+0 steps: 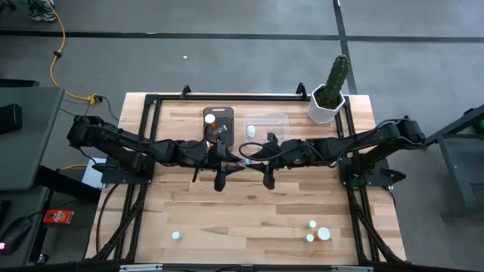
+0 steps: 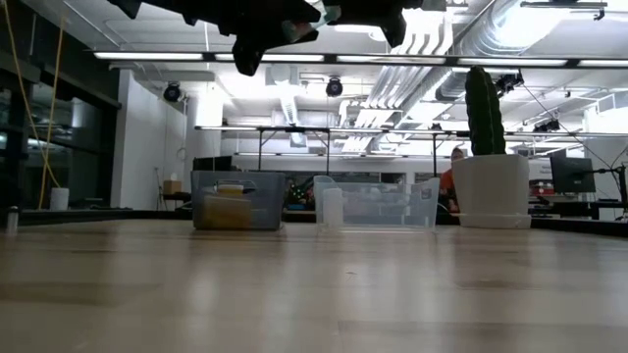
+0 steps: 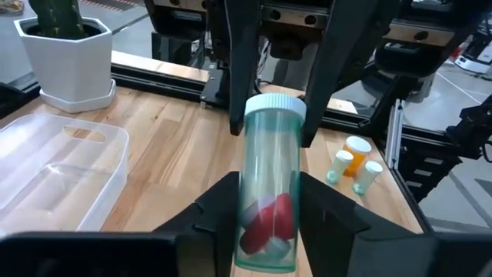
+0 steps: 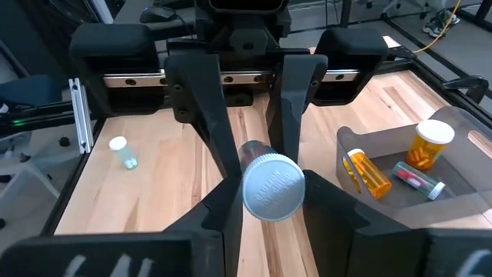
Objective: Pick and place medicine bottles into bin by pill shape (circle, oval)
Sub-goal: Put the green transparent pill bottle into the black transparent bin
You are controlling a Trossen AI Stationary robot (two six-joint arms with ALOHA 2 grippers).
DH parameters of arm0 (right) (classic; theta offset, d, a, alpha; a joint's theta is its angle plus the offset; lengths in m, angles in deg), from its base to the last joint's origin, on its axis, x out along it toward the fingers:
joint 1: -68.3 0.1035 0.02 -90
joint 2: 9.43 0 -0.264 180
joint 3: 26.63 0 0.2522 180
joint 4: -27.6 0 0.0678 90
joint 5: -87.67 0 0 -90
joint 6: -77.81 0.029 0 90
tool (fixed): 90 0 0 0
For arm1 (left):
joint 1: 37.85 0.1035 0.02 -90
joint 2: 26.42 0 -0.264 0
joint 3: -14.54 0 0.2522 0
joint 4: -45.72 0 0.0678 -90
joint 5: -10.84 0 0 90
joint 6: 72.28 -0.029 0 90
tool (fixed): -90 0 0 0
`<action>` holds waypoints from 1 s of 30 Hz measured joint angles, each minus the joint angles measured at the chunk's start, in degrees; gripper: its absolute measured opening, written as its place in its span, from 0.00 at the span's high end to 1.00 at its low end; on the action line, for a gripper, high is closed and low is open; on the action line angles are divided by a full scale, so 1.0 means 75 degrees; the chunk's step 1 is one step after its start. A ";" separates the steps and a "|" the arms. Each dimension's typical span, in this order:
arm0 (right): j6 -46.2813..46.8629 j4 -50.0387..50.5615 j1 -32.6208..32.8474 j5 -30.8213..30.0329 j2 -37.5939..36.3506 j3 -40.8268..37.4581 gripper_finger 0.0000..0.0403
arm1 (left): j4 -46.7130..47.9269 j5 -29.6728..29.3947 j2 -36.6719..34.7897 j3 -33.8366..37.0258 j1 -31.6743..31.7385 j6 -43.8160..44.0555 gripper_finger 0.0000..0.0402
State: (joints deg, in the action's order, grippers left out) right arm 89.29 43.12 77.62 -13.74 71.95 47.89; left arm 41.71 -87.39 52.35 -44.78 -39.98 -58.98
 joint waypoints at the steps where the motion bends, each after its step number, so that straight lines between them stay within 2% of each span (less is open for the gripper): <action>1: 0.0000 0.0000 0.0000 0.0002 0.0000 0.0000 0.76 | -0.0001 0.0000 0.0000 0.0002 0.0000 -0.0001 0.74; 9: 0.0000 -0.0044 -0.0003 0.0048 0.0000 0.0000 0.72 | -0.0002 -0.0002 -0.0003 0.0003 -0.0003 -0.0199 0.79; 17: -0.0012 0.0295 -0.0044 -0.0390 -0.0192 0.0353 0.51 | 0.0595 -0.0145 -0.0340 0.0008 0.0130 -0.0403 0.78; 21: -0.0475 0.1012 -0.0047 -0.0764 -0.0375 0.0805 0.41 | 0.1470 -0.0145 -0.1025 0.0007 0.0299 -0.0403 0.78; 25: -0.0376 0.1664 -0.0055 -0.0780 -0.0698 0.0924 0.38 | 0.2282 -0.0199 -0.2099 0.0013 0.0440 -0.0516 0.78; 30: 0.0420 0.1672 -0.0058 -0.0979 -0.1459 0.0096 0.38 | 0.1944 -0.0437 -0.3536 0.0245 0.0409 -0.0599 0.78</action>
State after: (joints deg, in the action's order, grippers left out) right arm 92.44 55.66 77.19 -21.08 61.01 48.60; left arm 56.29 -90.67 25.83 -42.94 -36.91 -63.47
